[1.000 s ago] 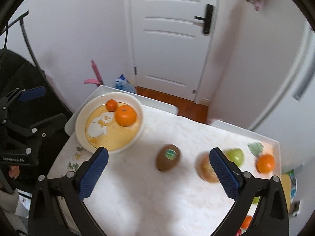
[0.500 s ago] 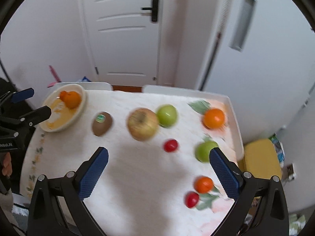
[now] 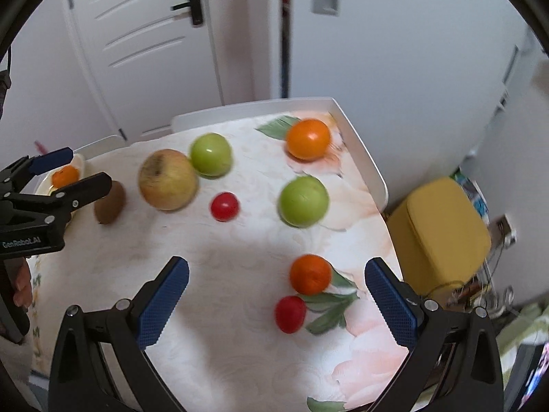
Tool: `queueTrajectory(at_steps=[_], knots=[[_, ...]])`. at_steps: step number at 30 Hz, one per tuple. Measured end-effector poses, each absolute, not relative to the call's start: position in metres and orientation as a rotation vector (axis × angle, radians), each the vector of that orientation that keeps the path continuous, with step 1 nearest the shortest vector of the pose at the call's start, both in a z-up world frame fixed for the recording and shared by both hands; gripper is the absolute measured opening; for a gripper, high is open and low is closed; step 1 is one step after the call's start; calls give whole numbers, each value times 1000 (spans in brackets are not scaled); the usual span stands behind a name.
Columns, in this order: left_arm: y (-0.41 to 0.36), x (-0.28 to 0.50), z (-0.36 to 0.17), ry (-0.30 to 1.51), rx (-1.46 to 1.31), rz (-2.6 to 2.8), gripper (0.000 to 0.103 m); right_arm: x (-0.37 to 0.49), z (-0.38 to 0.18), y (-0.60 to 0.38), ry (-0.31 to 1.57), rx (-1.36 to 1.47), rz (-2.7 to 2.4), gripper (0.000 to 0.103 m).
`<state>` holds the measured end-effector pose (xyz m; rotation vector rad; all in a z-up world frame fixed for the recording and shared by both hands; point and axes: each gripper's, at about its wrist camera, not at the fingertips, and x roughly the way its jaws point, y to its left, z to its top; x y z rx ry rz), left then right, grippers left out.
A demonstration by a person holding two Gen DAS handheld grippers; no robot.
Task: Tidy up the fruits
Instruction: 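Move the left gripper back to the brown apple and grasp it, then lift the brown apple with the left gripper while the right gripper grasps a mandarin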
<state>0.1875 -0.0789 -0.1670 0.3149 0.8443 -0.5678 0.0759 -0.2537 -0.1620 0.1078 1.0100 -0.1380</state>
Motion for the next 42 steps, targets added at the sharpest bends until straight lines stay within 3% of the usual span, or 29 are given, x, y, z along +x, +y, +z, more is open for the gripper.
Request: queueTrajectory(at_steps=[8,13,20,23,42], knots=[[-108,208,-197,869,403,-657,103,76,-188,-268,1042,182,-228,101],[-119,220,-211,882,438,-688,102,80,-200,-274,1052,223,-260,95],[-128,230,-233,924,475,-711,87,88,-214,-281,1075,264,-286,85],[-128,231,-238,930,493,-698,81,91,-219,-282,1084,274,-287,75],[-125,227,-237,927,497,-694,81,97,-230,-284,1109,280,-263,57]])
